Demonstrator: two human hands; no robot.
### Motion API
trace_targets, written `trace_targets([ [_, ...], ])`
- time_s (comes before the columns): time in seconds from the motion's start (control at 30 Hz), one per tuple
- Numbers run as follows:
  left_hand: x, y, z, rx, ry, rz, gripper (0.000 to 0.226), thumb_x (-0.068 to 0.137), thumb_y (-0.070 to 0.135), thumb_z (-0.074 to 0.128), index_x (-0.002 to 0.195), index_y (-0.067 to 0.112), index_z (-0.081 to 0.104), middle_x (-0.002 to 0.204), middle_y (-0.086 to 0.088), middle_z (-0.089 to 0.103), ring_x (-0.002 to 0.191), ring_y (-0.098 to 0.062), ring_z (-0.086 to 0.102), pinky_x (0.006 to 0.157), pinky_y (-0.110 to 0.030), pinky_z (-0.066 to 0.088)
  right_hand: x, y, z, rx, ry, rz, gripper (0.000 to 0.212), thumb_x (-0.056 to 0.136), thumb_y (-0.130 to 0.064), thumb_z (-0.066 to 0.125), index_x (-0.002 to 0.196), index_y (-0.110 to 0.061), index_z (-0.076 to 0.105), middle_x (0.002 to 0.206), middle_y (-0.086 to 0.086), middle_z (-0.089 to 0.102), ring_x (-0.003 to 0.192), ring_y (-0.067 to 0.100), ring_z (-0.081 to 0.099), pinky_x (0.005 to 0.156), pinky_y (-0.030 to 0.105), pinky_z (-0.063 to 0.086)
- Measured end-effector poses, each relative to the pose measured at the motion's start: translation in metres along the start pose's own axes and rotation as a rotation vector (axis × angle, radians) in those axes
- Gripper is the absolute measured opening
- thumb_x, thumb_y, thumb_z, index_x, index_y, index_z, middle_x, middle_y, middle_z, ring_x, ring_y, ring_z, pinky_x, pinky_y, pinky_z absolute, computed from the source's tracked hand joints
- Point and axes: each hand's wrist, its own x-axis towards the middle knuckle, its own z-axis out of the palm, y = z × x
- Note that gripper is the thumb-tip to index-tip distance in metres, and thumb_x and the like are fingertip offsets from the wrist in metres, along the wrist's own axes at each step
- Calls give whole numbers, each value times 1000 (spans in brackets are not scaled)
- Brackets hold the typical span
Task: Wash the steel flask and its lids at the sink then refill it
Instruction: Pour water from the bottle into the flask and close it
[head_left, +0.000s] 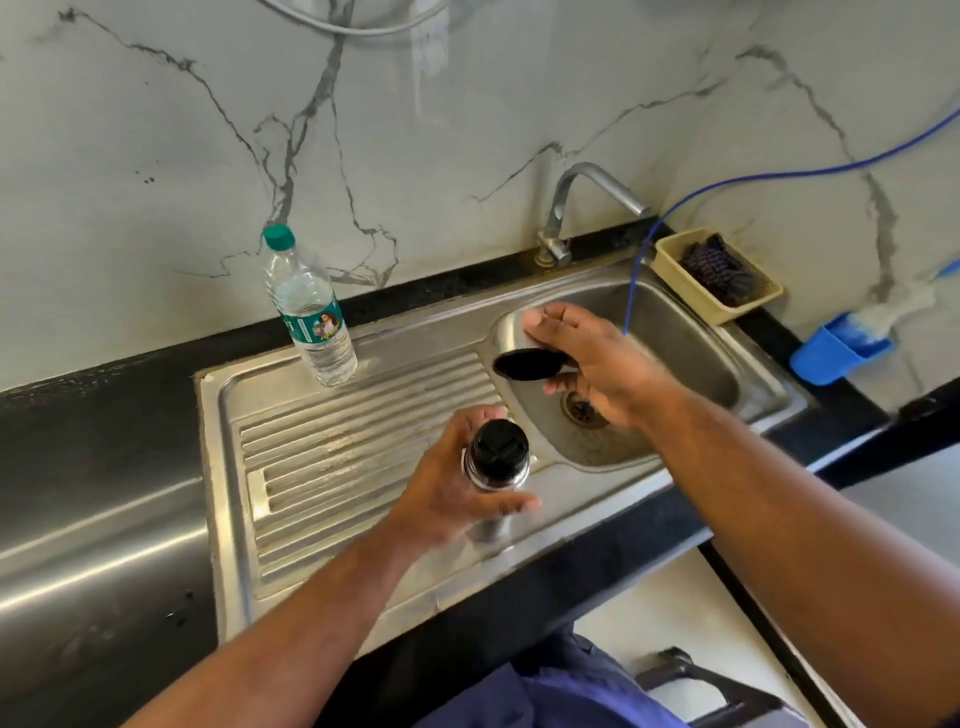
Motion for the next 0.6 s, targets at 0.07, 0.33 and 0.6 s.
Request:
trace_targets([
  [0.07, 5, 8, -2, 19, -17, 47, 84, 57, 43, 98, 126, 23, 53, 125, 7, 63, 118, -21, 62, 100, -37, 52, -18, -11, 4, -84, -69, -91, 56, 78, -40, 80, 123, -14, 60, 96, 6, 69, 81, 17, 67, 67, 28, 54],
  [0.33, 13, 3, -2, 4, -111, -164, 63, 58, 52, 96, 111, 30, 70, 111, 3, 76, 107, -18, 71, 99, -52, 55, -51, -45, 28, -1081, -347, -378, 58, 80, -34, 87, 131, -39, 60, 122, -15, 59, 110, 4, 60, 92, 27, 54],
  [0.6, 8, 7, -2, 102, -128, -165, 52, 60, 39, 92, 106, 29, 69, 97, 12, 77, 89, -5, 72, 83, -30, 58, -53, -39, 46, -1443, -407, -368, 64, 81, -30, 84, 137, -36, 54, 120, -13, 52, 105, 6, 52, 87, 26, 50],
])
